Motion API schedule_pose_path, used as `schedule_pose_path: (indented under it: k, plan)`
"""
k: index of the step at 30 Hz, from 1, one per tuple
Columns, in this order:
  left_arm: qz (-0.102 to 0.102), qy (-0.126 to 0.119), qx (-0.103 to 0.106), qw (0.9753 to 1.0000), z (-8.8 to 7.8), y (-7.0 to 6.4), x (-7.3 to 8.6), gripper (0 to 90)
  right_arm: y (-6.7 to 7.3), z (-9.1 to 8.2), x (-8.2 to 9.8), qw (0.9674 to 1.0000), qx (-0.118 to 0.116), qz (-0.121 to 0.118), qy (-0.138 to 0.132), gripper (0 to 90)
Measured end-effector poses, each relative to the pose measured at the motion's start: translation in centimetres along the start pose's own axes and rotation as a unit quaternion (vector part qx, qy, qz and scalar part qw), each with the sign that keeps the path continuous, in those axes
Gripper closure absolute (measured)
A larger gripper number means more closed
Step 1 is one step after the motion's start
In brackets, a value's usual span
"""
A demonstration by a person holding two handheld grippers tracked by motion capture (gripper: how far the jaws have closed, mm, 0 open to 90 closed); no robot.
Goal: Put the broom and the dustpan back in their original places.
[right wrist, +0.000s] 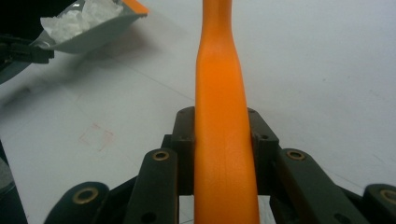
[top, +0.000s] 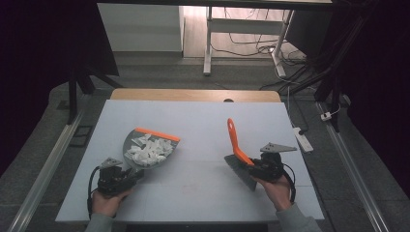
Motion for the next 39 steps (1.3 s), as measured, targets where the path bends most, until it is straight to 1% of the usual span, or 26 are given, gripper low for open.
schedule_pose_path:
  k: [4,6,10,19,23,25,28,32,33,36,39]
  plan:
    - [-0.015,-0.007,-0.012,0.9998,-0.2,0.7,0.0,61.2,0.4,0.3,0.1,1.0000,-0.003,0.000,0.005,70.3]
    - [-0.023,-0.007,-0.012,0.9996,-0.4,0.9,0.2,61.2,0.4,0.5,0.2,1.0000,-0.003,0.000,0.008,70.3]
    - [-0.031,-0.007,-0.021,0.9993,-0.4,1.3,0.3,61.2,0.4,0.7,0.3,0.9999,0.001,0.001,0.013,70.3]
    - [-0.041,0.007,-0.038,0.9984,0.6,1.5,0.6,61.2,-0.5,1.8,1.1,0.9991,0.005,0.028,0.030,70.4]
    - [-0.045,0.012,-0.046,0.9978,1.0,1.7,0.6,61.2,-1.0,2.1,1.2,0.9986,0.011,0.038,0.037,70.3]
    - [-0.048,0.015,-0.047,0.9976,1.2,1.8,0.7,61.2,-1.4,2.3,1.2,0.9982,0.015,0.041,0.040,70.3]
    - [-0.050,0.021,-0.051,0.9972,1.5,1.9,0.8,61.1,-2.2,2.4,1.2,0.9974,0.020,0.054,0.044,69.9]
    - [-0.051,0.025,-0.050,0.9971,1.8,1.9,0.9,61.1,-3.3,2.5,1.4,0.9962,0.021,0.064,0.055,68.4]
    - [-0.051,0.025,-0.050,0.9971,1.8,1.9,0.9,61.1,-3.6,2.5,1.4,0.9962,0.023,0.062,0.057,67.4]
    - [-0.053,0.024,-0.048,0.9972,1.8,1.9,0.9,61.1,-4.0,2.6,1.5,0.9958,0.039,0.052,0.064,62.9]
    - [-0.051,0.025,-0.051,0.9971,1.9,1.9,0.9,61.0,-4.4,2.7,1.6,0.9952,0.049,0.046,0.071,59.1]
Point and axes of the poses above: each handheld gripper's, and its own axes: z roughly forward along the jaws, x roughly out of its underside, y roughly to its left, the point moved 4 cm from there along z, roughly forward along the jaws, and after that the axes turned 2 degrees about -z, right-handed, at the moved point
